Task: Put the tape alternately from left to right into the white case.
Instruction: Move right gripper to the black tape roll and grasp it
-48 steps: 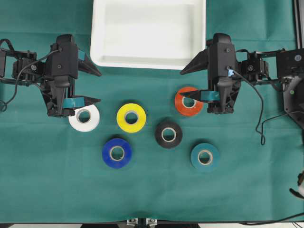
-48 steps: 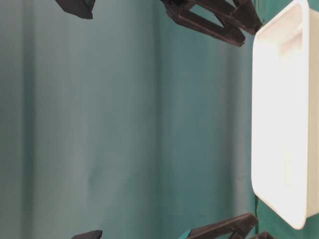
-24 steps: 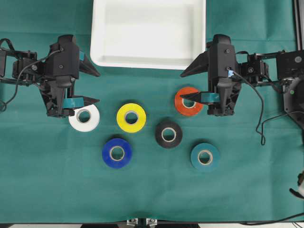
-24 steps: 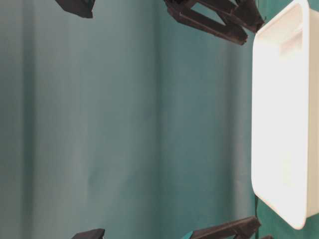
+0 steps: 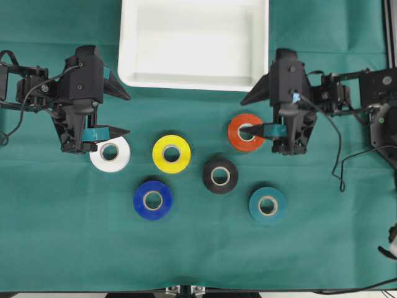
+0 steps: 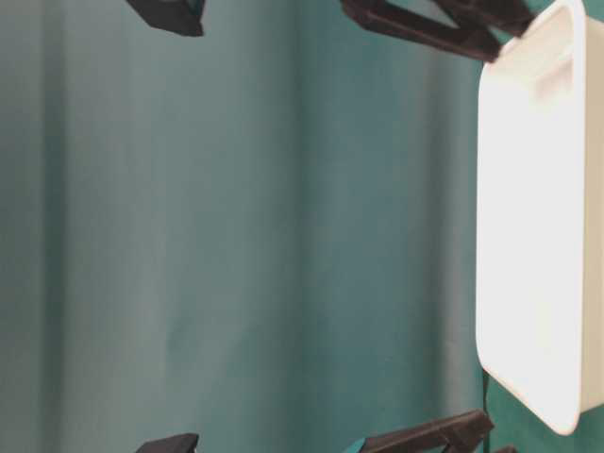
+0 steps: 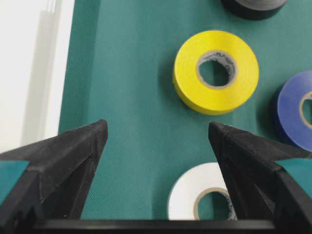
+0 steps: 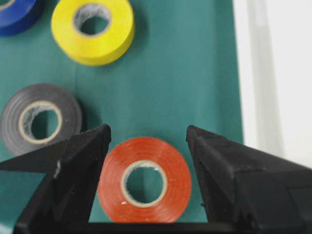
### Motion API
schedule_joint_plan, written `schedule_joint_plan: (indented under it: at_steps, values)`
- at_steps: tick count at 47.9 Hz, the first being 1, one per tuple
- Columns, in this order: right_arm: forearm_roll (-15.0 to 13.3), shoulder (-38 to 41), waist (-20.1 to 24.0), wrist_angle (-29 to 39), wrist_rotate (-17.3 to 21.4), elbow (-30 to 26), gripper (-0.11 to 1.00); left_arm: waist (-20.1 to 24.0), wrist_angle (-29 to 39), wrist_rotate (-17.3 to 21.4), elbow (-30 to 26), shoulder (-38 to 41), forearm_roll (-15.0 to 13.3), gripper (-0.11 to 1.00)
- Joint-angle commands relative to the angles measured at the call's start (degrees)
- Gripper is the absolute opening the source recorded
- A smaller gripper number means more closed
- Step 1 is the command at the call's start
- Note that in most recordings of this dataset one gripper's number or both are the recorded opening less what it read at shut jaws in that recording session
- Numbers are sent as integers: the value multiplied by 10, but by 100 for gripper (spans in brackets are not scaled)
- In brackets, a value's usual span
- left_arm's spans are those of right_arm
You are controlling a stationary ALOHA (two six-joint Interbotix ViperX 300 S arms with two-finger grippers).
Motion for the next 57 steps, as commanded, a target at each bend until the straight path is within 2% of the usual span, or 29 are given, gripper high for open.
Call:
schedule_joint_plan:
  at_steps: [1,40,57]
  values:
    - [0,9,12,-5,2,-17,72,1,-3,1,-14,-4,0,60]
    - [0,130,76,-16,64,-81,72,1,-3,0,-13,12,0,59]
    - [-1,176,84,-27,65,-91,73,1,-3,0,-12,12,0,59]
